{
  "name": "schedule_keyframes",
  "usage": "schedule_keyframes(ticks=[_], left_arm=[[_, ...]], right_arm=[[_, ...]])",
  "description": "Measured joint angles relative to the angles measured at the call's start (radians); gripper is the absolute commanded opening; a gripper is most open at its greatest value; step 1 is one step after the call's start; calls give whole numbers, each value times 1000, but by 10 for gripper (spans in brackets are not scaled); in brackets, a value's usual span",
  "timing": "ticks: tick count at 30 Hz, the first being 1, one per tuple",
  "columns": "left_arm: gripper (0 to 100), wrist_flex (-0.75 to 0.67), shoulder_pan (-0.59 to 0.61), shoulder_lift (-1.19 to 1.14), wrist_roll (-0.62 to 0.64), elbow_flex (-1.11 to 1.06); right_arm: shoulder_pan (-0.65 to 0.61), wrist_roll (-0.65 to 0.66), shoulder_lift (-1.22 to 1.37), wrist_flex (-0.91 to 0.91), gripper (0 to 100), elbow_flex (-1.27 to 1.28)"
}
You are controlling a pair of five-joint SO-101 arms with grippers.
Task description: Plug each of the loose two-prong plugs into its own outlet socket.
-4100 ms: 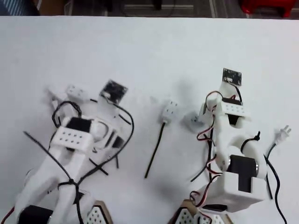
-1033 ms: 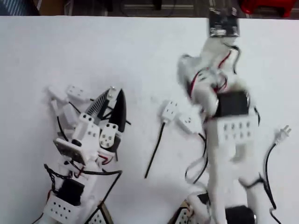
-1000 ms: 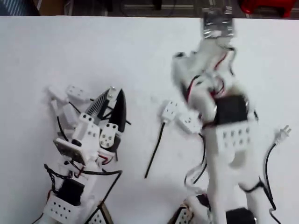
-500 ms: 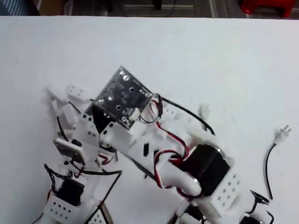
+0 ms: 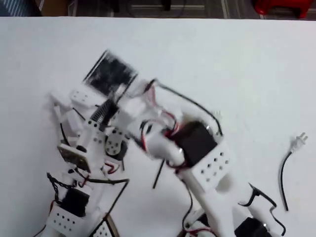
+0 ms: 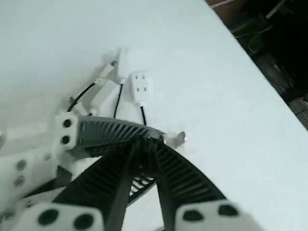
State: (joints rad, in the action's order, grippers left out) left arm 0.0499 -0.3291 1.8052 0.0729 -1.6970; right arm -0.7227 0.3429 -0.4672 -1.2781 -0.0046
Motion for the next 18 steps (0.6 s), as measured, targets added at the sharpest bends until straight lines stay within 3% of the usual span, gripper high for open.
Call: schedule_keyframes(ticks=[9,14,18], left_arm=[[23,-2,-2,3,-3,0],[23,-2,-2,3,-3,0],[23,-2,-2,3,-3,0]], right_arm=[[258,41,114,121,19,-11],[221,55,52,118,19,-14],[69,58,-66,86,19,-14]])
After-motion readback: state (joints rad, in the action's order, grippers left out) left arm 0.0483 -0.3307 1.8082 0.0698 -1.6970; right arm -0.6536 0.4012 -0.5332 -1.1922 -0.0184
